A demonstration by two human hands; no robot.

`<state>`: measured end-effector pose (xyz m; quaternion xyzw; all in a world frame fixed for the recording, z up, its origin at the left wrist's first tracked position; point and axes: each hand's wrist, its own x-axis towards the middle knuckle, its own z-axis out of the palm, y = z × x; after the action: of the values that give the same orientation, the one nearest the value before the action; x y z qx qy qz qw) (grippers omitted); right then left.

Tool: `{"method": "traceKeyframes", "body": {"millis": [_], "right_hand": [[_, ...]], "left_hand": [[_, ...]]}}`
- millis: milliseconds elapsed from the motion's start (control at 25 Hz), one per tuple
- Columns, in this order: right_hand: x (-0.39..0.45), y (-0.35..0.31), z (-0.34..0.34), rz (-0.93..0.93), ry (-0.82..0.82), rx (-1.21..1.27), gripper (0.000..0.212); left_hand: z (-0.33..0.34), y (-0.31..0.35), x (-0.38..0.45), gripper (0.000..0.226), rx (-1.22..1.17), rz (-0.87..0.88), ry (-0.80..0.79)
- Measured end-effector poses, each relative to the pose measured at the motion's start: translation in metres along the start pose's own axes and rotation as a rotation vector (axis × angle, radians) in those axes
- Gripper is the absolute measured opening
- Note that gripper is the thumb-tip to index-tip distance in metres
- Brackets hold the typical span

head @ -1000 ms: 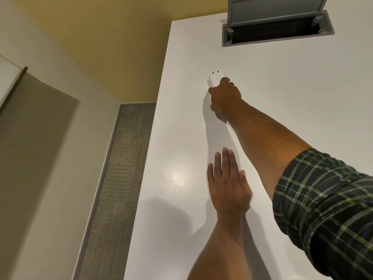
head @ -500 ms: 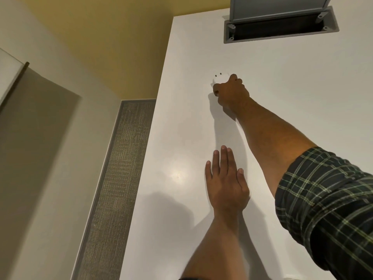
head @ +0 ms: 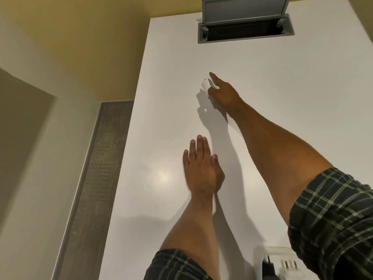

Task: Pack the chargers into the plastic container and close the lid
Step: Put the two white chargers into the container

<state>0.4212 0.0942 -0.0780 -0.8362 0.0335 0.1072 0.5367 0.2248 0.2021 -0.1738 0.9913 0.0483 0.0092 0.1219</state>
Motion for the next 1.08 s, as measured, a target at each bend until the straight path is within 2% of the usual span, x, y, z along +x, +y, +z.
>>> {"method": "traceKeyframes", "body": {"millis": [160,280,320,520,680,880,1000,1080], "right_hand": [[-0.051,0.025,-0.02,0.191,-0.058,0.435,0.069],[-0.101,0.035,-0.031,0.316,0.0,0.671,0.034],[-0.117,0.038,-0.032,0.332,0.031,0.734,0.033],[-0.188,0.034,-0.06,0.261,0.027,1.047,0.056],[-0.241,0.027,-0.081,0.171,0.0,1.162,0.059],[-0.286,0.02,-0.096,0.098,0.005,1.126,0.04],[-0.317,0.027,-0.104,0.087,-0.013,0.851,0.056],[-0.342,0.035,-0.109,0.077,-0.053,0.595,0.051]], "left_hand": [[-0.012,0.0,-0.003,0.061,-0.009,0.001,-0.071],[-0.026,0.004,0.0,0.061,0.027,0.011,-0.189],[-0.031,0.003,0.003,0.061,0.038,0.021,-0.243],[-0.057,-0.009,-0.01,0.064,0.127,0.056,-0.413],[-0.068,-0.003,-0.054,0.065,0.175,0.129,-0.478],[-0.075,0.006,-0.114,0.066,0.169,0.19,-0.545],[-0.072,0.006,-0.164,0.066,0.104,0.132,-0.53],[-0.069,0.002,-0.198,0.066,0.095,0.096,-0.492]]}}
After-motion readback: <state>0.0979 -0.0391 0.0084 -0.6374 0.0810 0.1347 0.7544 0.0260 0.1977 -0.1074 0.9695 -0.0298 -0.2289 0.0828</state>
